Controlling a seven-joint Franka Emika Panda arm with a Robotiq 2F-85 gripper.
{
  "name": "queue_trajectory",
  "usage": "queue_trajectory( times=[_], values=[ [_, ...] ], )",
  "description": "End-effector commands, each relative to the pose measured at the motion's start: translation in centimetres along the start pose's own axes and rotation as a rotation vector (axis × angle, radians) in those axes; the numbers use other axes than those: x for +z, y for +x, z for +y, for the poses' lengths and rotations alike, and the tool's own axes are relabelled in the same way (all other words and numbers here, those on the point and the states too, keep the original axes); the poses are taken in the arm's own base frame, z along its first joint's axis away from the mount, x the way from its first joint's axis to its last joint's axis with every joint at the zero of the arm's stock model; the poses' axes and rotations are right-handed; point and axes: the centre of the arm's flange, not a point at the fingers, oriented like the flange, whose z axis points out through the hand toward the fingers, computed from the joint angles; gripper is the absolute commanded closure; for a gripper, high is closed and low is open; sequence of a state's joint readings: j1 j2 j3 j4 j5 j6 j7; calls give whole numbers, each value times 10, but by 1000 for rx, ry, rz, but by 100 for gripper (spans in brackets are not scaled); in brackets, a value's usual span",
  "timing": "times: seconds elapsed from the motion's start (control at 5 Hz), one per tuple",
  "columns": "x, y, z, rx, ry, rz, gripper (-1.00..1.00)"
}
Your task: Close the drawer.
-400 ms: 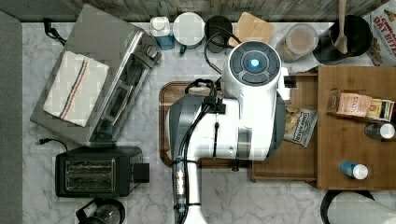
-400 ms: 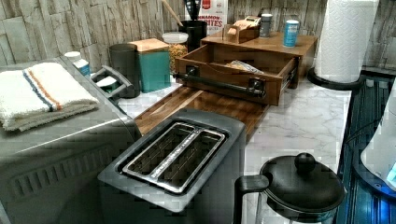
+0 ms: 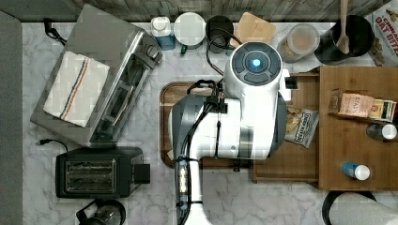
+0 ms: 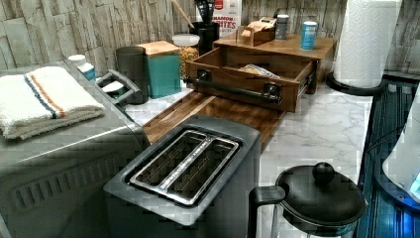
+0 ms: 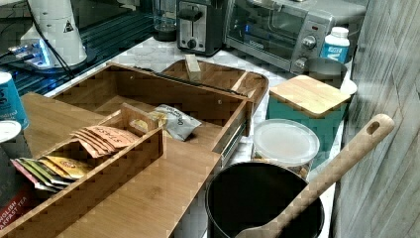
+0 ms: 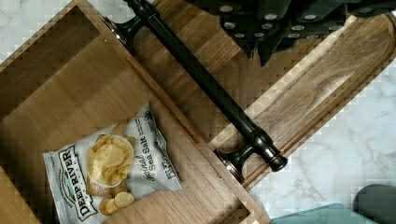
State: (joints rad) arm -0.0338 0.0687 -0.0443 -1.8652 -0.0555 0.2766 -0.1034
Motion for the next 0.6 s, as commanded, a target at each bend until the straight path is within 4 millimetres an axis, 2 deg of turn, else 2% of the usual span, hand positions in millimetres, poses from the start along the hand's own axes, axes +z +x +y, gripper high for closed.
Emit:
queue_trajectory(
  times=[0.2, 0.6],
  values=[
    [17, -31, -15, -354, -21, 95, 100],
    [52, -40, -18, -533, 70, 66, 100]
  ],
)
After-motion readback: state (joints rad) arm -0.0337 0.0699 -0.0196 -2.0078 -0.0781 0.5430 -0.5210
